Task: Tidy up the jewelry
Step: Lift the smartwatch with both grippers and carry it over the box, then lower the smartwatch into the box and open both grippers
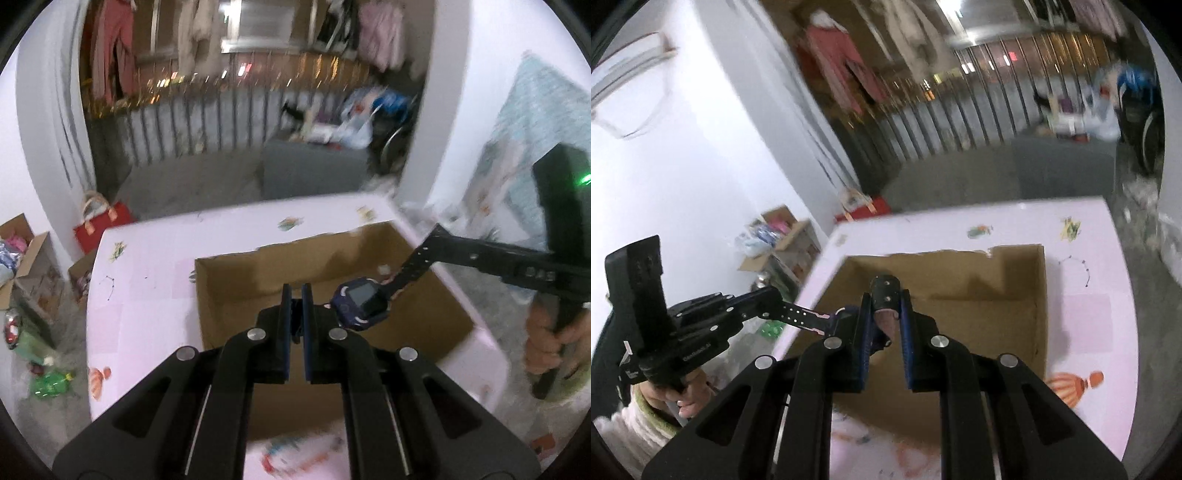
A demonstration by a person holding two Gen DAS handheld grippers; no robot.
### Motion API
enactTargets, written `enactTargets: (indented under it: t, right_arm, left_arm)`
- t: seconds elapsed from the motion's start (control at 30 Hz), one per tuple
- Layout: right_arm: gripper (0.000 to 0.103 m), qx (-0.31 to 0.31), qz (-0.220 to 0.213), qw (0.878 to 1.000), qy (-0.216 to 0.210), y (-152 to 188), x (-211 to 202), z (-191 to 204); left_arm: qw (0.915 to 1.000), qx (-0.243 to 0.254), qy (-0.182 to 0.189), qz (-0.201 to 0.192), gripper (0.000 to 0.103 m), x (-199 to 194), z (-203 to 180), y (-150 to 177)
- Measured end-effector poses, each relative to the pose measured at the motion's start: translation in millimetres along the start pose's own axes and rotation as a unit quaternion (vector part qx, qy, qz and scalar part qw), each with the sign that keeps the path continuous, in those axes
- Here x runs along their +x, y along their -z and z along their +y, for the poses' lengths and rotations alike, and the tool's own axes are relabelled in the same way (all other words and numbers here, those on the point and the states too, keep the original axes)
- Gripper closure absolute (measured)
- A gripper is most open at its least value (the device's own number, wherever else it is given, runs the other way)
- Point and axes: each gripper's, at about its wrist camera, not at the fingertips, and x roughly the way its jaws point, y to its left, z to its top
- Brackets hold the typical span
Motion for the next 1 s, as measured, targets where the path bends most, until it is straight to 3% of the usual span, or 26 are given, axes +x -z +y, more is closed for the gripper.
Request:
enactTargets:
  t: [0.1,0.23,0.43,0.53,0.63,0.7,0.77,0.83,1.0]
  right_arm:
    - [0.088,0.026,0.053,0.998,0.020,-20.2,49.3,-22.2]
    - [0.088,0.052,0.118,0.991,0.045,-27.1,104.5,-45.6]
    - [0.088,0.041,0.168,0.981,0.085,-24.5,147.6,-58.8]
    - [0.083,0.019,0.181,0.978,0.102,-20.5,154.5,-54.4]
    - [0.072,0.000,0.188,0.974,0.126,-17.7,155.2,-50.2]
    - [0.065,-0.021,0.185,0.971,0.146,-17.8,153.4,-46.3]
    - [0.061,-0.037,0.175,0.971,0.160,-19.8,148.9,-44.0]
    - [0.059,-0.044,0.169,0.971,0.163,-26.3,143.0,-44.2]
    - [0.055,-0.058,0.131,0.973,0.183,-37.9,116.2,-41.9]
  left_arm:
    - [0.9977,0.006,-0.027,0.063,0.099,60.4,10.4,-17.9]
    - [0.9884,0.024,-0.053,0.140,0.099,127.0,16.1,-22.4]
    - [0.9765,0.040,-0.077,0.197,0.099,168.6,21.1,-27.5]
    - [0.9729,0.046,-0.081,0.212,0.098,178.4,17.9,-24.6]
    - [0.9697,0.045,-0.090,0.222,0.098,186.7,20.2,-17.2]
    - [0.9689,0.043,-0.093,0.225,0.090,189.1,20.8,-15.9]
    - [0.9709,0.032,-0.087,0.221,0.074,187.7,27.6,-14.8]
    - [0.9740,0.026,-0.073,0.213,0.068,181.8,26.2,-16.8]
    - [0.9800,0.034,-0.081,0.179,0.054,159.6,18.9,-22.2]
